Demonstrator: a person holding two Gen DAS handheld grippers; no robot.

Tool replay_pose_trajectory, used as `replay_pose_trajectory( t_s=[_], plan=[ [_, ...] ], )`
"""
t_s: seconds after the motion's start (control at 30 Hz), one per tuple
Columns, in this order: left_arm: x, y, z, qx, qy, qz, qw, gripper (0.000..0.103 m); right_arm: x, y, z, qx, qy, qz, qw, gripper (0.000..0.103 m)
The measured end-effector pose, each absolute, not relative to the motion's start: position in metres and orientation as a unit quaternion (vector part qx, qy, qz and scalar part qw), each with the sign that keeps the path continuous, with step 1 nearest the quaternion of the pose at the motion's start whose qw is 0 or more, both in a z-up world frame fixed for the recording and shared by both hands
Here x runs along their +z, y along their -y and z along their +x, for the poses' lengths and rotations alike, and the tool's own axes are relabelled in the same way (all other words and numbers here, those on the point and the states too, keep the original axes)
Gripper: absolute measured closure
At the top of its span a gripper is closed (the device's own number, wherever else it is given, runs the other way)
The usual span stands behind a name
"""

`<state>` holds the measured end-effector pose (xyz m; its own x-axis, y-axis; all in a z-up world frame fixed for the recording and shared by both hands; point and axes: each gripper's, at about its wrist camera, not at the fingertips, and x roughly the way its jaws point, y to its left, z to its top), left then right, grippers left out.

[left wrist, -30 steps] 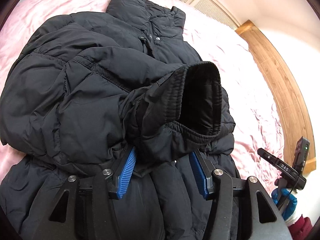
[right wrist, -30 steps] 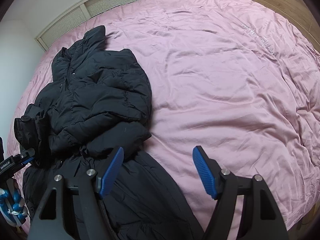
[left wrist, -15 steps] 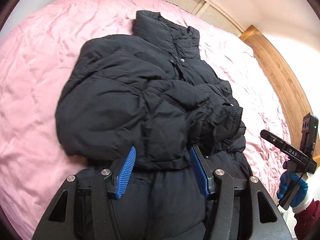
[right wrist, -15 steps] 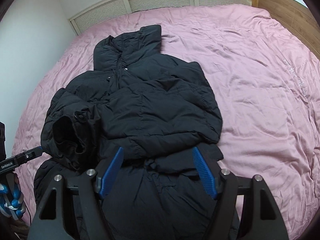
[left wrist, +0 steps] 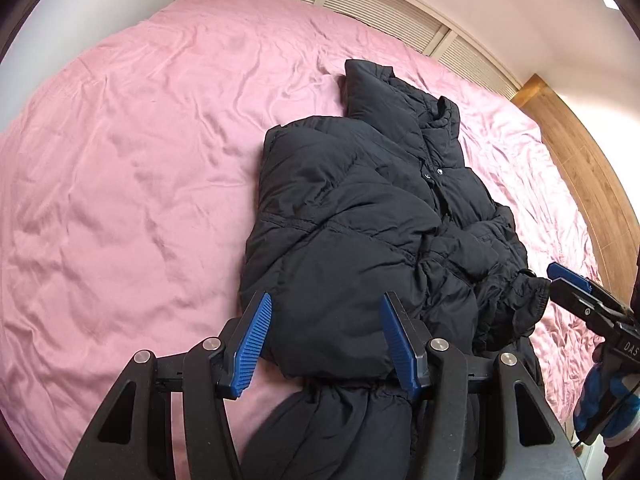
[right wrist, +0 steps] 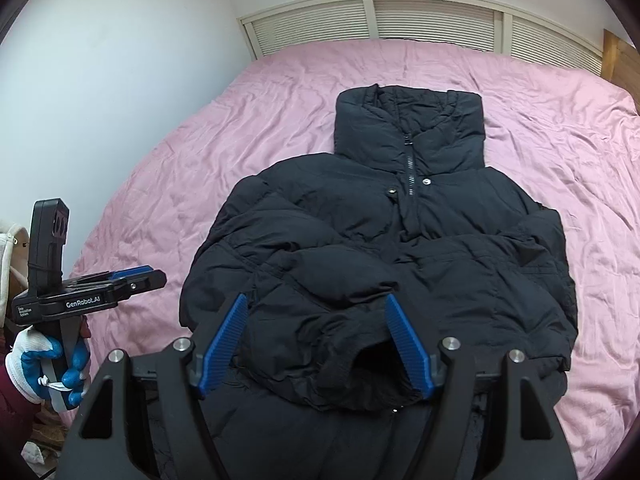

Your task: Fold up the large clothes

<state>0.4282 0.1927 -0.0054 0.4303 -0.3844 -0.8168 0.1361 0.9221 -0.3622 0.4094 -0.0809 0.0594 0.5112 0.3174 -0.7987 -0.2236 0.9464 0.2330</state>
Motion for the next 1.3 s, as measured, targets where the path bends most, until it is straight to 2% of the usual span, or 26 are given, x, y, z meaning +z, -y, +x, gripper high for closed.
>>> replay_pose_trajectory(
  t_s=[0.2, 0.5, 0.8, 1.03, 1.3],
  plan=[
    [-0.023, -0.167, 0.444, -0.184, -0.517, -0.099, 0.830, 0.047, 0.023, 0.063, 0.415, 0.154, -0.494, 0.041, 0.855, 0.032],
    [-0.076, -0.130, 0.451, -0.187, -0.532, -0.046, 0.824, 0.047, -0.052, 0.115, 0.407, 0.101, -0.551, 0.038, 0.828, 0.032],
    [-0.113, -0.112, 0.453, -0.178, -0.535, -0.006, 0.826, 0.044, -0.105, 0.115, 0.410, 0.109, -0.560, 0.013, 0.821, 0.031],
    [-0.085, -0.117, 0.449, -0.179, -0.538, -0.009, 0.824, 0.043, -0.084, 0.122, 0.406, 0.115, -0.570, 0.013, 0.813, 0.031],
    [-0.028, -0.130, 0.467, -0.191, -0.493, 0.011, 0.849, 0.043, -0.004, 0.120, 0.401, 0.153, -0.513, 0.022, 0.844, 0.031]
  ],
)
